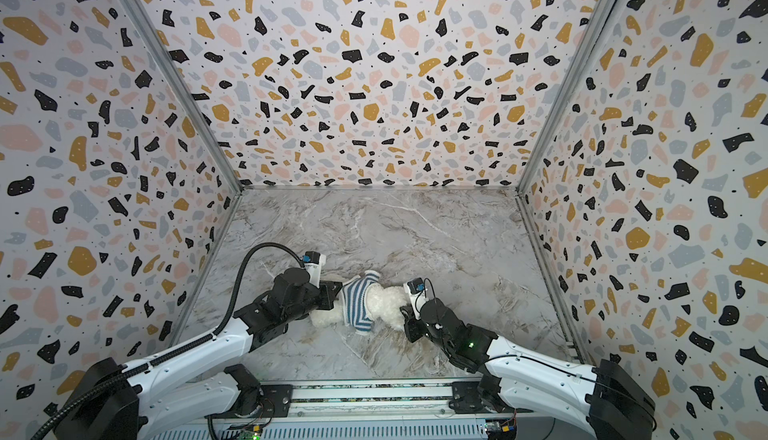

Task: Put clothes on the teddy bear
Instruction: 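Pull the sweater hem farther down the bear's back with the left gripper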

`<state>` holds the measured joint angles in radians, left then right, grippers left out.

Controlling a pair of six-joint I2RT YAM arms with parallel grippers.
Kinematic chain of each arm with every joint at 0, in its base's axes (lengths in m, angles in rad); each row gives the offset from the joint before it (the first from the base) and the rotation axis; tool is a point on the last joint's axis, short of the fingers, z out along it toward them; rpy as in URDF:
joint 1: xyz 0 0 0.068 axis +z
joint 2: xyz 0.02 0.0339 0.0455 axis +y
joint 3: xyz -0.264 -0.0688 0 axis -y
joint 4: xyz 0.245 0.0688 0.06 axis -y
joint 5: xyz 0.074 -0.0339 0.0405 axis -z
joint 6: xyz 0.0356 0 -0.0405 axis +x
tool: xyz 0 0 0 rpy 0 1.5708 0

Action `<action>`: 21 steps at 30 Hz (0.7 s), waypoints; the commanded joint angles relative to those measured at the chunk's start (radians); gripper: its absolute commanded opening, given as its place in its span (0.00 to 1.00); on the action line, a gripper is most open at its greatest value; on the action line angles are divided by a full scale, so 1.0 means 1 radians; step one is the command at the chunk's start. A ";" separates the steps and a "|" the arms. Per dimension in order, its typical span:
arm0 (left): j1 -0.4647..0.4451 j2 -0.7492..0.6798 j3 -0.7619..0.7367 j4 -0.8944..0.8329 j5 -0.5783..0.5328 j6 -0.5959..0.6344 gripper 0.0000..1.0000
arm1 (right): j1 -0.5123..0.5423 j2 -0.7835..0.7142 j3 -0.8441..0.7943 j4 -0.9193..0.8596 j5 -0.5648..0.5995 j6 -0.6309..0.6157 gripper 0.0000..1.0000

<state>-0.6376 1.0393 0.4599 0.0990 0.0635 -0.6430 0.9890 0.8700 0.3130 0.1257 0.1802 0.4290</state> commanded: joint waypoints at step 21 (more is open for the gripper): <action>0.064 -0.047 -0.064 0.022 0.049 0.004 0.00 | 0.004 -0.023 -0.013 0.031 0.025 -0.011 0.00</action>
<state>-0.5888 1.0096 0.3908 0.1143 0.1081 -0.6498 0.9932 0.8421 0.2943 0.1329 0.1810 0.4271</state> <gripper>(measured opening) 0.046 0.086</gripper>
